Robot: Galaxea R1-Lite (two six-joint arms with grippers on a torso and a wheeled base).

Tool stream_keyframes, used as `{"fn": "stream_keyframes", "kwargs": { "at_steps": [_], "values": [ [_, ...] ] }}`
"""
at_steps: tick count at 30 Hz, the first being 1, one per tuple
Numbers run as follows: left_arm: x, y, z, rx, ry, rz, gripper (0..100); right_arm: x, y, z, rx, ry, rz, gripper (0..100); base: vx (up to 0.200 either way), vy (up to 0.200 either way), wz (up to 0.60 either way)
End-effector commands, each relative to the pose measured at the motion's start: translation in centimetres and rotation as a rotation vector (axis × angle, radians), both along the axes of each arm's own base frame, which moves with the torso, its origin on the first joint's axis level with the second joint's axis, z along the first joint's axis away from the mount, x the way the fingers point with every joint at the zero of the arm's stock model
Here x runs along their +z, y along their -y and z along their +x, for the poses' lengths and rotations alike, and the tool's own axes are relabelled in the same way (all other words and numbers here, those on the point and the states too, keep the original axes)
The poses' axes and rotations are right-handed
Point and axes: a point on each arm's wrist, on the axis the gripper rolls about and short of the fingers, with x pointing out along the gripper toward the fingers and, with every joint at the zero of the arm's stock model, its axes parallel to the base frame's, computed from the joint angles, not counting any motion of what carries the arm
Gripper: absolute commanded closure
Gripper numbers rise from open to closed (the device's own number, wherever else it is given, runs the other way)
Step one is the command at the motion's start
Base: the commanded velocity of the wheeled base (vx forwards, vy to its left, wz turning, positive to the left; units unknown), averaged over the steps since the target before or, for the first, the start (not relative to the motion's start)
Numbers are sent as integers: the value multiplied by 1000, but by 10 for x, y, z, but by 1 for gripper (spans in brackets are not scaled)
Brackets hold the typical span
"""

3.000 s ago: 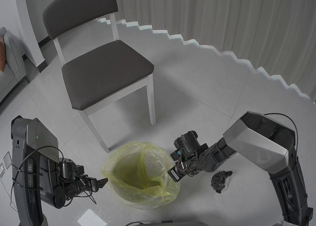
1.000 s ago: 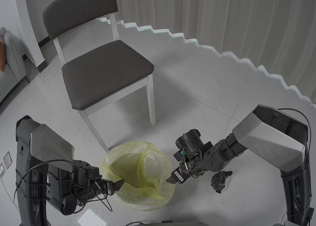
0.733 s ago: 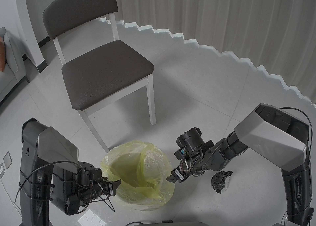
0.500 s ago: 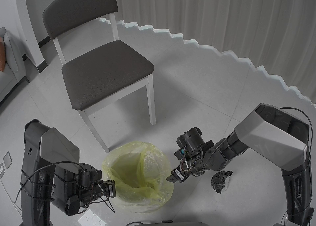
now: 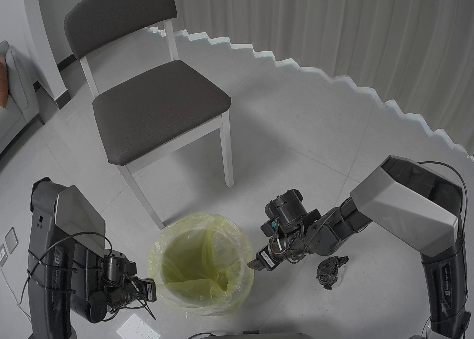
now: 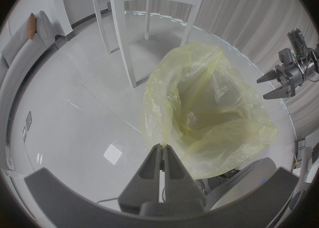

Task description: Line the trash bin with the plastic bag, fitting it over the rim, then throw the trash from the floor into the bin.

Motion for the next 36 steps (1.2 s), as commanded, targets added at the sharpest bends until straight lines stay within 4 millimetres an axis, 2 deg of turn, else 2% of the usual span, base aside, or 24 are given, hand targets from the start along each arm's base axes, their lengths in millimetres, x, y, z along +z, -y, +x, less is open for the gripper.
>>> {"fn": "stream_keyframes", "kwargs": {
  "at_steps": [1,13,22,30,36],
  "values": [
    [-10,0,7,0,8,0,100,-7,1,1,-3,-11,-7,0,0,0,0],
    [-12,7,16,-58,8,-15,100,-8,1,5,-7,-6,-4,0,0,0,0],
    [-14,4,11,-56,14,-21,100,-7,2,4,-10,-10,-6,0,0,0,0],
    [-16,0,-5,-78,-49,24,100,-21,1,6,-8,-27,-21,0,0,0,0],
    [-16,0,-5,-81,-49,28,100,-32,-5,7,2,-37,-29,0,0,0,0]
  ]
}}
